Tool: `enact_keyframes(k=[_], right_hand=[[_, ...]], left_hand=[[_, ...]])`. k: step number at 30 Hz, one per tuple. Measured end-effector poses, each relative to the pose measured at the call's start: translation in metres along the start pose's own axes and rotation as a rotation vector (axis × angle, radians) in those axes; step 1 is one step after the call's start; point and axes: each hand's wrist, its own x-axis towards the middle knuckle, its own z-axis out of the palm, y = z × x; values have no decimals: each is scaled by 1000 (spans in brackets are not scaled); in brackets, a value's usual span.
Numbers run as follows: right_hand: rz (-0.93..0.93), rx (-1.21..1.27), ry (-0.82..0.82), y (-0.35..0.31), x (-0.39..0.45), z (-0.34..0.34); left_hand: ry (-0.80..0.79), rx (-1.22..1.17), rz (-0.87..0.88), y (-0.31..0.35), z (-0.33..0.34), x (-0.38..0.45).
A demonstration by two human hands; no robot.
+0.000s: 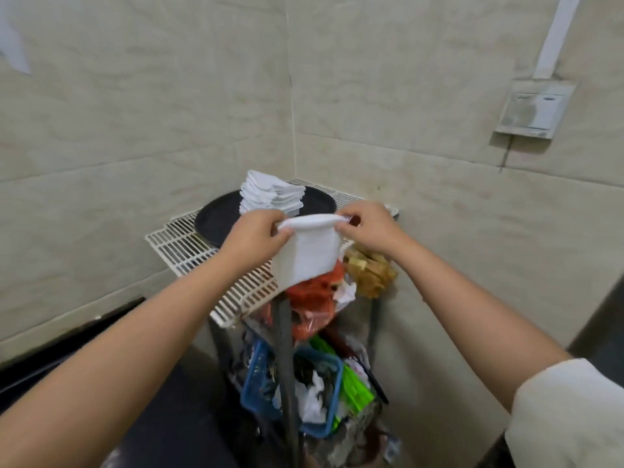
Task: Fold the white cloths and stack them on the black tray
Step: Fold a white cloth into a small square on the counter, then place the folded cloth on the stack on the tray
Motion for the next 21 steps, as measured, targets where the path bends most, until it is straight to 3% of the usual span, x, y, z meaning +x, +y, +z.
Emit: enact_keyframes(k=[8, 15, 17, 21], right_hand=[[-142, 116, -31, 42, 167, -11], [-213, 151, 64, 60, 264, 21], [-186, 169, 40, 71, 279, 40], [-185, 95, -210, 100, 279, 89]], left_hand=[[179, 26, -336, -4, 2, 133], [291, 240, -294, -38, 6, 216], [237, 277, -293, -54, 18, 226], [-34, 380, -325, -79, 50, 219]])
